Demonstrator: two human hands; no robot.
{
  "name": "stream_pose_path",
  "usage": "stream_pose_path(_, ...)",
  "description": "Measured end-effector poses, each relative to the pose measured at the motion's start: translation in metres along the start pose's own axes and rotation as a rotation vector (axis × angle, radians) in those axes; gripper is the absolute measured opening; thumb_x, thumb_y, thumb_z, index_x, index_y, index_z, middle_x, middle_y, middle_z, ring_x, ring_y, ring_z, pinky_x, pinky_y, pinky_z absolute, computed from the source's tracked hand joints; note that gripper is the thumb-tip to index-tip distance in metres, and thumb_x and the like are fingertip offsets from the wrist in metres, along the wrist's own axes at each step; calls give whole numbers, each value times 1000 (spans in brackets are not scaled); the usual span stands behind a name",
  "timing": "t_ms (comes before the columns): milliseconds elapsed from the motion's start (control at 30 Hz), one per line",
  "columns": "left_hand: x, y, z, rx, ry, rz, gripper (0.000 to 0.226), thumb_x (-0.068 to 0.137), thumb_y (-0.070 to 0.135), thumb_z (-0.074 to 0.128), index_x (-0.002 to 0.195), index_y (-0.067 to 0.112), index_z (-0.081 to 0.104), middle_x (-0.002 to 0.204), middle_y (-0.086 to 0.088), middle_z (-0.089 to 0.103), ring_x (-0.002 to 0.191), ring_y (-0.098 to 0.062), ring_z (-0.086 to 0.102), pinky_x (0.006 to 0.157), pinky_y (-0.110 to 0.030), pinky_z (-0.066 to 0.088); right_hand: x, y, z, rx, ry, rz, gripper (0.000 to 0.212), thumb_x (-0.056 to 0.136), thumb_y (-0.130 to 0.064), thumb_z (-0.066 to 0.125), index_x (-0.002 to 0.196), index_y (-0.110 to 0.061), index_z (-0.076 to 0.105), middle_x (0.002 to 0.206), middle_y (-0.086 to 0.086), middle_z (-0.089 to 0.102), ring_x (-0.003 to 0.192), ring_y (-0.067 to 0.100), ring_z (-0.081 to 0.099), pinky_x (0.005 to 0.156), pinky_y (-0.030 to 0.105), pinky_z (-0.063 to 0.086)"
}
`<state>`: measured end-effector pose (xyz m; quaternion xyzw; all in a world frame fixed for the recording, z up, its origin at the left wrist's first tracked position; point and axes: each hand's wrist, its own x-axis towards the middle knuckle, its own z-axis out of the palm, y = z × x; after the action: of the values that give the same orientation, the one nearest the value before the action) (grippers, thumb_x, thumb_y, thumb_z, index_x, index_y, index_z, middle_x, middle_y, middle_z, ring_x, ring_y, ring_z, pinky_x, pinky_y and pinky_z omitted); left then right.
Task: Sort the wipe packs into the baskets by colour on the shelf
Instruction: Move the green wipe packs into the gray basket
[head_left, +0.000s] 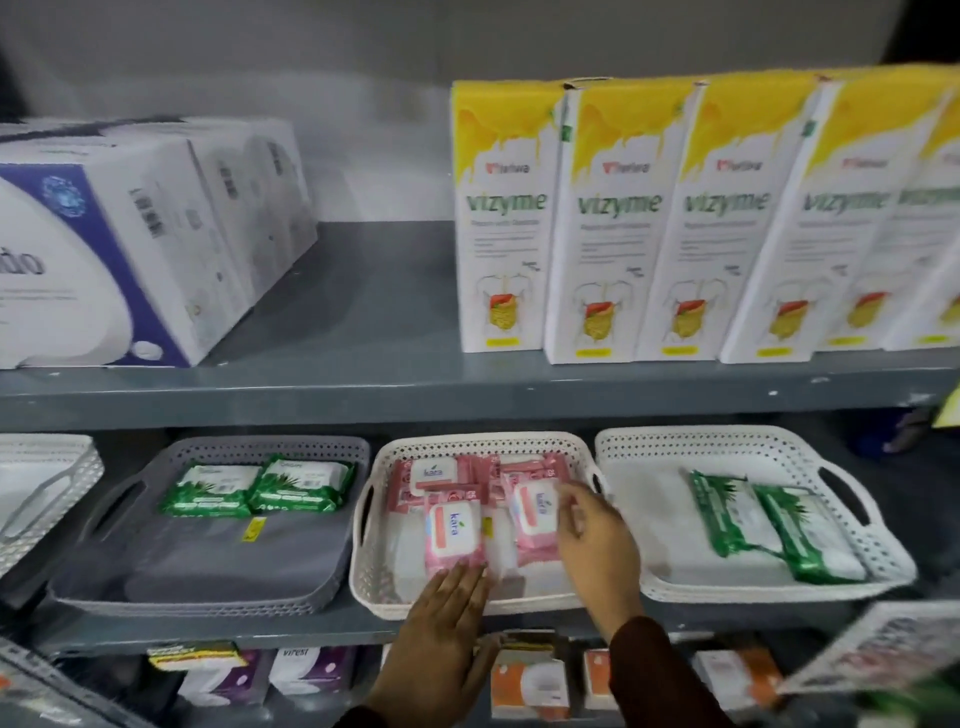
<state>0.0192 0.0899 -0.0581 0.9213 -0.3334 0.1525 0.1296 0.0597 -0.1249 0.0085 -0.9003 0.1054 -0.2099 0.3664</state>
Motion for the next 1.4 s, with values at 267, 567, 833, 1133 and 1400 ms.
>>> stream_pose_path(267, 51, 68, 21, -38, -70, 2, 65, 101, 56, 25, 143, 12, 47, 147, -3, 48, 135, -24, 43, 112, -33, 26, 53, 133, -92, -382, -6, 392, 37, 82, -26, 63, 116, -9, 63, 109, 20, 67, 103, 38, 60, 81, 41, 53)
stream_pose_path(567, 69, 94, 33, -80, -55, -29, 63, 101, 55, 26, 145, 13, 43, 149, -3, 44, 139, -21, 37, 113, -38, 30, 73, 165, -113, -526, -245, 377, 32, 65, -30, 76, 94, -22, 66, 93, 9, 69, 85, 29, 65, 75, 35, 58)
stream_pose_path(833, 52, 82, 24, -25, -66, -64, 59, 101, 52, 34, 149, 18, 36, 153, 3, 36, 144, -15, 24, 114, -31, 12, 57, 140, -89, -245, -345, 353, 43, 65, -34, 75, 96, -20, 48, 94, 10, 63, 86, 31, 62, 78, 40, 55)
stream_pose_path(1133, -9, 3, -10, 22, -8, -128, 59, 102, 46, 38, 146, 7, 41, 155, -5, 33, 146, -25, 19, 116, -39, 17, 20, 41, -55, 45, 188, 98, 45, 69, -30, 86, 103, -21, 58, 105, 7, 57, 89, 34, 60, 70, 34, 43)
stream_pose_path(1400, -95, -120, -56, 86, 8, -444, 65, 100, 50, 29, 148, 6, 37, 154, -11, 35, 141, -31, 31, 114, -43, 18, -29, -103, 68, 160, -258, -138, 40, 70, -42, 81, 103, -31, 61, 107, -4, 63, 91, 18, 61, 73, 35, 50)
